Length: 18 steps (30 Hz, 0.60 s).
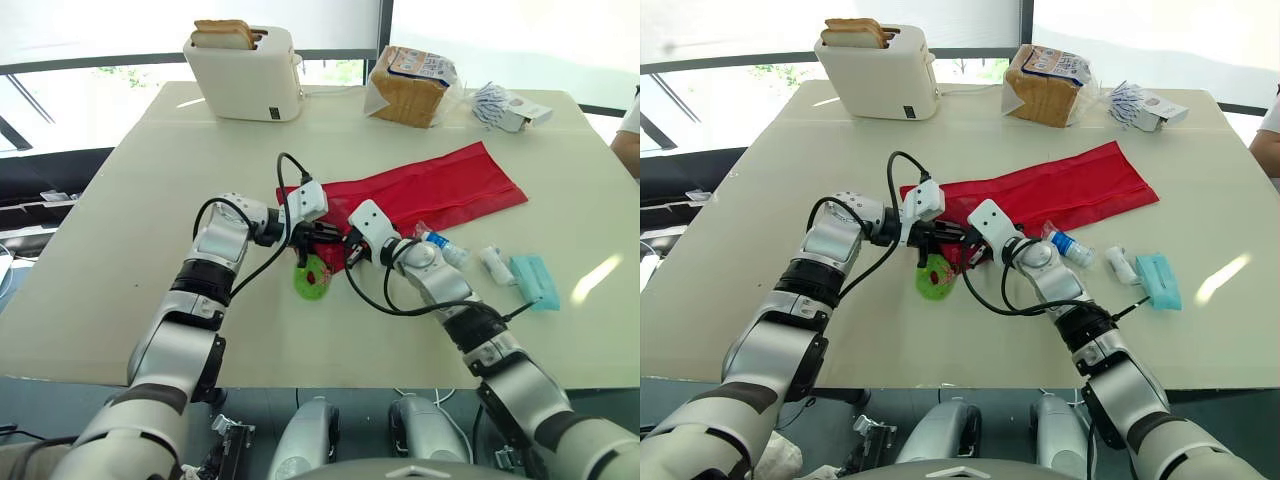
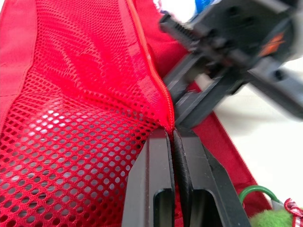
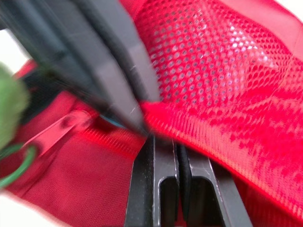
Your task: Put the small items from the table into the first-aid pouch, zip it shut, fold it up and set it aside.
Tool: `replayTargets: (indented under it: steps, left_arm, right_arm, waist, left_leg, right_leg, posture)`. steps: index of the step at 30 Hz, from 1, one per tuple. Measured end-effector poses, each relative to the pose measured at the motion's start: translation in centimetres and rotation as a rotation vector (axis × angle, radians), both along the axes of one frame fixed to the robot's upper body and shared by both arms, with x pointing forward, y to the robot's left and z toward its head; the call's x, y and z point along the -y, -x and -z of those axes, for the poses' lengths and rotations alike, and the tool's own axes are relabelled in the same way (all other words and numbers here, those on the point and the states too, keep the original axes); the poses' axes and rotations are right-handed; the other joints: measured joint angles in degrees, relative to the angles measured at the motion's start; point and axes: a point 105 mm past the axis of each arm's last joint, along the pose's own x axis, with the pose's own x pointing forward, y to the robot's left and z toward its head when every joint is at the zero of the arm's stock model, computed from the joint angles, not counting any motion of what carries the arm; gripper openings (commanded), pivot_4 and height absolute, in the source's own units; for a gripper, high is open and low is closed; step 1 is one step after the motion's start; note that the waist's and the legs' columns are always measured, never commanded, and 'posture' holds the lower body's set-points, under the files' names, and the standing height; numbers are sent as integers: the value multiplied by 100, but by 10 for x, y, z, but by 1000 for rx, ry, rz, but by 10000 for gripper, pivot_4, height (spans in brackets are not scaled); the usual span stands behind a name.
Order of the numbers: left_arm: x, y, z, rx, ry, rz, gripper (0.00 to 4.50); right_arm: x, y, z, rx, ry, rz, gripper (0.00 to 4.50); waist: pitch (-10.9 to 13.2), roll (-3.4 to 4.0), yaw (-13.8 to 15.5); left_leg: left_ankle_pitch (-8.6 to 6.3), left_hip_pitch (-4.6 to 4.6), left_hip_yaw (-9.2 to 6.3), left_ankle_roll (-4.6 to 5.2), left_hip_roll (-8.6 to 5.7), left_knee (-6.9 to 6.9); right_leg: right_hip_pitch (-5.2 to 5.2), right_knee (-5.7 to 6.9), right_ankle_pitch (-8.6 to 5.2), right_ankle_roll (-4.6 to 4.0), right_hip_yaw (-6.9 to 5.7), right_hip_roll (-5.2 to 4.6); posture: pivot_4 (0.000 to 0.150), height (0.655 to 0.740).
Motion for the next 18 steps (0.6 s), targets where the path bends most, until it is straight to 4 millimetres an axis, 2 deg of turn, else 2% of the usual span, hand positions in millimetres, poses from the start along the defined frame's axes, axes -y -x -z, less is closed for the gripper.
replayTargets:
  steps: [5,8,11,15,17,18]
  left_arm:
    - [1,2,-2,1,-1,-3,0]
    - [3,3,-2,-2,0,3,0]
    - [17,11,3,-20,19,79,0]
    - [28,14,-1,14,23,136,0]
    - [11,3,-2,53,-17,47,0]
    - [-12,-3,4,47,-71,-28,0]
  right_arm:
    - [-6,-1,3,77,-80,19,705]
    - [-1,1,4,77,-96,19,8800]
    - [26,9,2,61,-92,16,18803]
    - [56,25,-10,-26,-114,41,25582]
    - [62,43,-28,-42,-139,-21,27335]
    - [66,54,-49,-4,-164,-58,27335]
  waist:
    - [-1,1,-7]
    - [-2,3,6]
    - [3,9,127]
    - [5,14,193]
    - [7,15,136]
    - [8,17,52]
  left_leg:
    - [3,4,-1,-5,0,-5]
    - [3,3,-3,-6,0,-5]
    - [3,-10,-17,-6,-17,1]
    - [3,-15,-25,-4,-23,5]
    - [2,-10,-21,-3,-21,3]
    - [-4,-3,-20,8,-19,-7]
  right_leg:
    - [0,1,0,0,1,1]
    - [1,1,0,0,0,0]
    - [1,-5,0,0,19,-4]
    - [3,-6,-1,2,25,-9]
    - [1,-5,-1,3,32,-3]
    - [-5,0,-1,3,46,9]
  posture:
    - [1500,7400]
    - [1500,7400]
    - [1500,7400]
    - [1500,7400]
    - [1500,7400]
    - [1500,7400]
